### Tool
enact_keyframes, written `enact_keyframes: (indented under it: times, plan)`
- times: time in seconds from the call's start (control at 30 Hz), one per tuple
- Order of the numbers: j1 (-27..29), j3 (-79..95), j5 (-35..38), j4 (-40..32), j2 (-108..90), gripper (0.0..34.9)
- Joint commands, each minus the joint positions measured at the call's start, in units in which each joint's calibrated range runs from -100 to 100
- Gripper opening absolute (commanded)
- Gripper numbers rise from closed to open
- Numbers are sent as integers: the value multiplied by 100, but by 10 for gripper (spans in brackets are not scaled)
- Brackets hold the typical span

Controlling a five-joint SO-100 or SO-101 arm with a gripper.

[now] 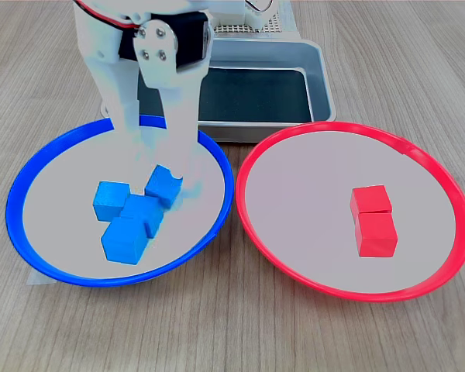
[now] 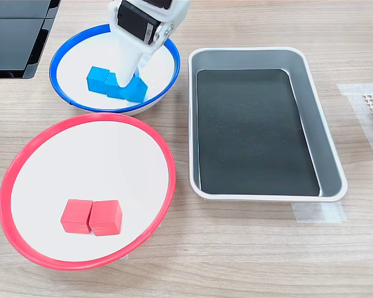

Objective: Resolve any anomalies and move all blocks to matching dishes

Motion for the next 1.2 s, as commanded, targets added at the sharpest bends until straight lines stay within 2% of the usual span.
enact_keyframes:
  times: [0.0,0.1,0.2,0.23,0.27,0.37,0.43,0.57,0.63,0.8,1.0,1.1,1.17]
  plan:
    - [22,48,-39,-82,-353,162]
    - [-25,440,-127,-181,-822,149]
    - [-289,1541,-552,-899,-1735,122]
    - [-449,2115,-899,-1460,-2161,98]
    - [-618,2725,-1206,-2038,-2639,4]
    - [-995,4518,-2442,-3606,-4072,1]
    - [-1155,5510,-3155,-4011,-5052,0]
    - [-1305,7395,-3873,-4308,-7031,0]
    - [-1324,8278,-4044,-4283,-8131,0]
    - [-1239,9834,-4103,-3293,-10366,0]
    - [-1070,10599,-4073,-2393,-11492,0]
    - [-1004,10599,-4142,-1708,-11901,0]
    - [-948,10599,-4181,-1666,-11901,0]
